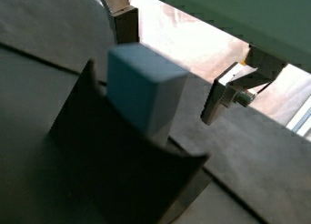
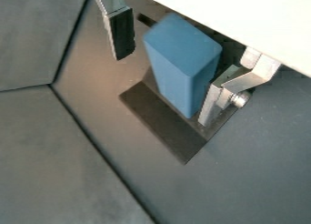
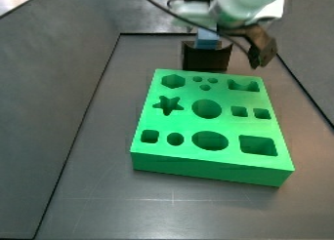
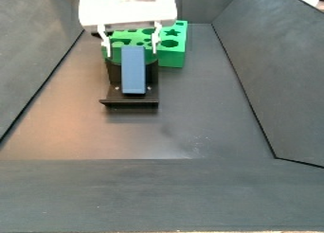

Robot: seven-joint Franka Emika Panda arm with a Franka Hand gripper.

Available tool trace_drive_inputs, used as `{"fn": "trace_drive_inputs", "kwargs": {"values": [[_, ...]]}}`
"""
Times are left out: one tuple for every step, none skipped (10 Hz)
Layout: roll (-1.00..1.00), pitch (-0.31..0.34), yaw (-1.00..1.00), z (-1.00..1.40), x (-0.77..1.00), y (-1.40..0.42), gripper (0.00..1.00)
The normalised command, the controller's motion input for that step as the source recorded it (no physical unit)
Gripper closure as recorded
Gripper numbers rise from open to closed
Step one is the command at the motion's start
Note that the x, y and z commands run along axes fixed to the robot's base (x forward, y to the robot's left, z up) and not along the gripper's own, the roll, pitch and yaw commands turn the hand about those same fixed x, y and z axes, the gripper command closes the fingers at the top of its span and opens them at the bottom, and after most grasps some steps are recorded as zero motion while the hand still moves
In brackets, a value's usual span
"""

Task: Pick up the rectangle object. Move up. Place the rectangle object on the fixture. Regrasp the rectangle object. Move to above the board. Insert the rectangle object.
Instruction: Regrasp the rectangle object.

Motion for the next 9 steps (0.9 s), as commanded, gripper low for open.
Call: {"fn": "trace_drive_inputs", "kwargs": {"values": [[0.07, -0.010, -0.04, -0.71, 0.08, 0.02, 0.00], [0.07, 0.003, -0.03, -0.56, 0.08, 0.01, 0.00], [0.07, 0.016, -0.02, -0.37, 0.08, 0.01, 0.00], [0.07, 0.027, -0.03, -0.33, 0.05, 0.00, 0.00], [0.08, 0.028, -0.03, -0.33, 0.05, 0.00, 0.00], [0.08, 0.029, -0.03, -0.33, 0.05, 0.00, 0.00], [0.08, 0.029, -0.03, -0.33, 0.05, 0.00, 0.00], [0.08, 0.030, -0.02, -0.33, 0.05, 0.00, 0.00], [0.08, 0.030, -0.02, -0.33, 0.05, 0.00, 0.00]]}}
